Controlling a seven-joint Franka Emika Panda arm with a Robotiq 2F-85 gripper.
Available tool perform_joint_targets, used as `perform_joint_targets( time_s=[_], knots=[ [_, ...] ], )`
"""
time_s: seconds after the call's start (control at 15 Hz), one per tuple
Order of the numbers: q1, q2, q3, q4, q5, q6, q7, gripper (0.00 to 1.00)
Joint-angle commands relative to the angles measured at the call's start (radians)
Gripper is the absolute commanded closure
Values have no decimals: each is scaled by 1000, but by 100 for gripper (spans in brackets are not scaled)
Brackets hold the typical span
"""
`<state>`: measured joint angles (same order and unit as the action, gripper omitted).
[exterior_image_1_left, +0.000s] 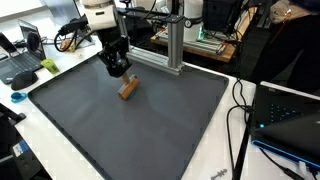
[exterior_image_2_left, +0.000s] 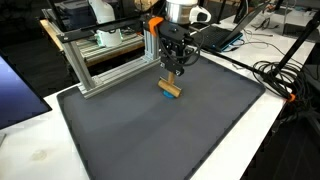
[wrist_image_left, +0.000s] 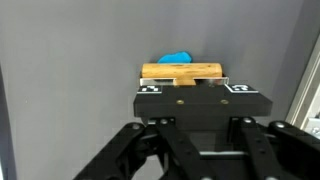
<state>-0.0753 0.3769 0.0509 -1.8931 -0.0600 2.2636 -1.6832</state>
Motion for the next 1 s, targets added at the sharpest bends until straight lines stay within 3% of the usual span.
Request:
perform_joint_targets(
  time_s=[0.0, 0.93],
  knots=[
    [-11, 93, -14, 16, -21, 66, 5, 78],
    [-8, 101, -34, 23, -48, 68, 40, 78]
  ],
)
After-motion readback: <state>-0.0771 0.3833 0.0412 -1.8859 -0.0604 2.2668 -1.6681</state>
